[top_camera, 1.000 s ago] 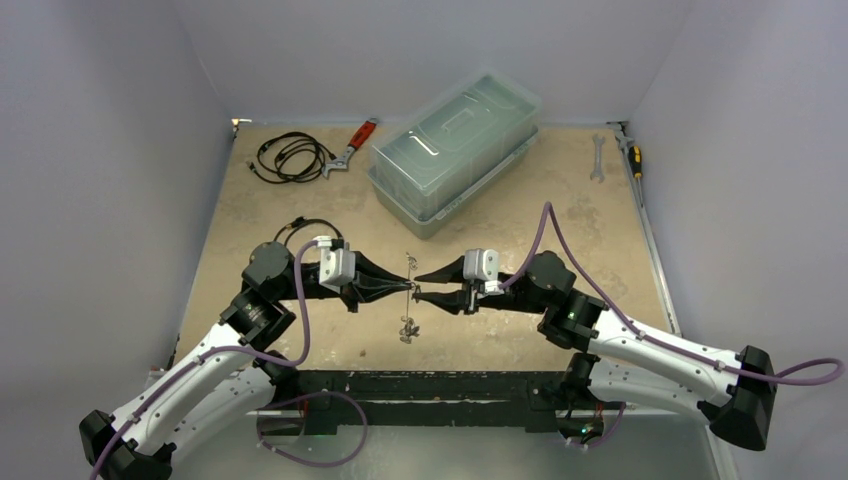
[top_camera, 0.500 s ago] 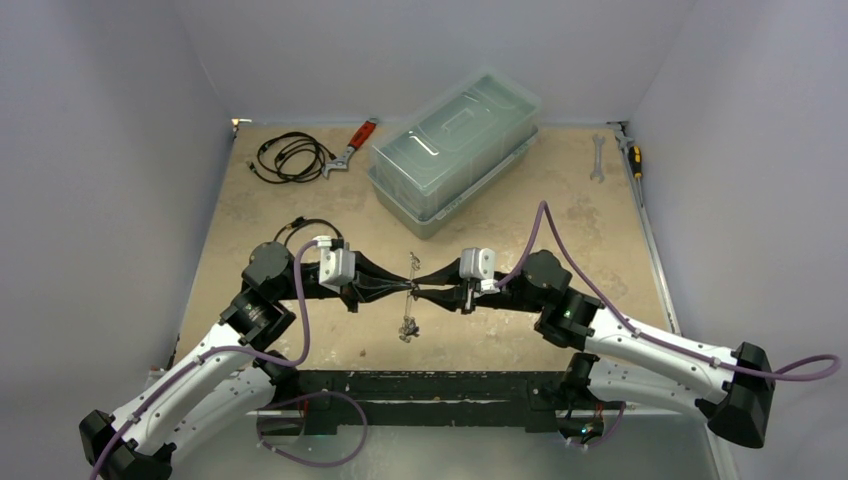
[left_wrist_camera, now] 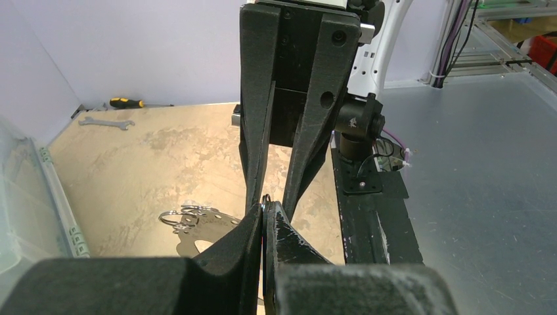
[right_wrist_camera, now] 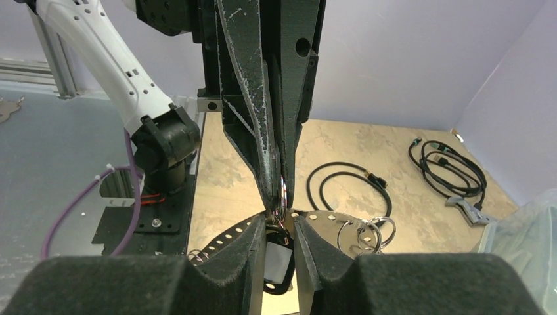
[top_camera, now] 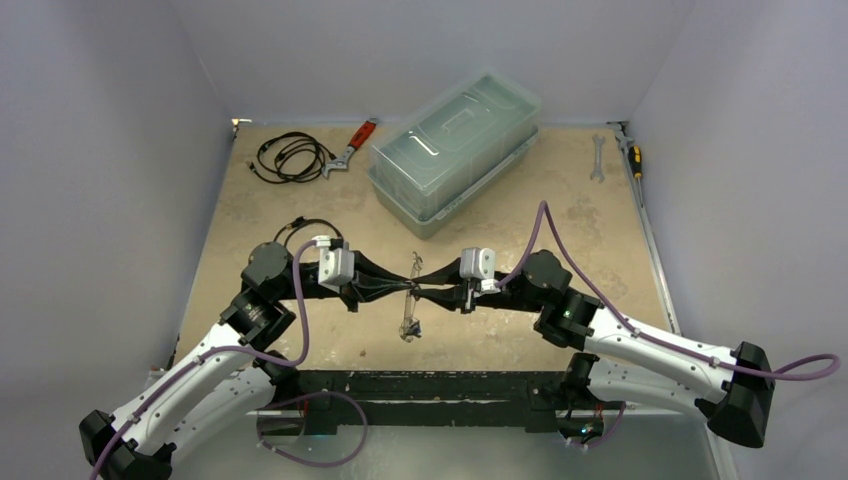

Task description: Put the keys on the keyring

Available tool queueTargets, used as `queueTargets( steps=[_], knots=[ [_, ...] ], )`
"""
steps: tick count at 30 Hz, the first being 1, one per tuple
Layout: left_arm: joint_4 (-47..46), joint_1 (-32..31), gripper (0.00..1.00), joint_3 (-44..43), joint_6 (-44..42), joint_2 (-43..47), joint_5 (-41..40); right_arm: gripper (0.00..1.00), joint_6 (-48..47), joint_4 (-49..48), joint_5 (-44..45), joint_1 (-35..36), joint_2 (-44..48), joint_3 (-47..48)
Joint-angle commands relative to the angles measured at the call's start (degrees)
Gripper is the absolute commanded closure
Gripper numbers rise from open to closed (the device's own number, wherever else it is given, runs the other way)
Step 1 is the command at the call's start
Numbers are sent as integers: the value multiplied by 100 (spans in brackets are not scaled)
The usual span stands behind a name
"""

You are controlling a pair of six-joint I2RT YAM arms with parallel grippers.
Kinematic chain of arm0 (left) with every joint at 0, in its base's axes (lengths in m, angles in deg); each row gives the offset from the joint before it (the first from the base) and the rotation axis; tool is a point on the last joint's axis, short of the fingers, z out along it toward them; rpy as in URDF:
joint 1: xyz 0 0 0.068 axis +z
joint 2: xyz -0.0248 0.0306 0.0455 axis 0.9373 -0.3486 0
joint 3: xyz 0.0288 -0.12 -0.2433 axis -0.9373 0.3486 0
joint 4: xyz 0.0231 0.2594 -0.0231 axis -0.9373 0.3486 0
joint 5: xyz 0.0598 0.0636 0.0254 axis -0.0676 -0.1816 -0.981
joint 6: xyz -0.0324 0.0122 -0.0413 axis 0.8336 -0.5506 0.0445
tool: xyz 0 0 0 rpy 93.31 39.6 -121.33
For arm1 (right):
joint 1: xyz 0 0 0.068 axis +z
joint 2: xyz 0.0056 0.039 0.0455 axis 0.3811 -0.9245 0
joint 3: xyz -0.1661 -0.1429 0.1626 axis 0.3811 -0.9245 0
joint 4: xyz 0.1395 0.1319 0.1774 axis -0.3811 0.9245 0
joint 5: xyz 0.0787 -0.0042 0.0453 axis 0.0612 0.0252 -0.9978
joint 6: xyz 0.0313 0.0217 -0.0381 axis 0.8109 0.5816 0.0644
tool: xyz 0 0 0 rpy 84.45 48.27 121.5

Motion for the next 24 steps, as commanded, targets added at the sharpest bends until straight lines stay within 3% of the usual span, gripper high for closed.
queueTargets(
  steps=[1,6,12,20,24],
  knots=[
    [-357,30,100,-47,43,48,124,77,41,-201,-82,-8,9,198],
    [-394,31,100,-33,68,35,144,83,49,-221,-71,-10,-37,224],
    [-378,30,100,-34,53,65,137,100,49,-234,-62,-10,-122,276],
    [-348,30,100,-46,26,75,137,100,49,-196,-53,-10,-81,265],
    [-348,27,100,-38,25,83,137,80,50,-190,-45,-10,-79,271]
  ],
)
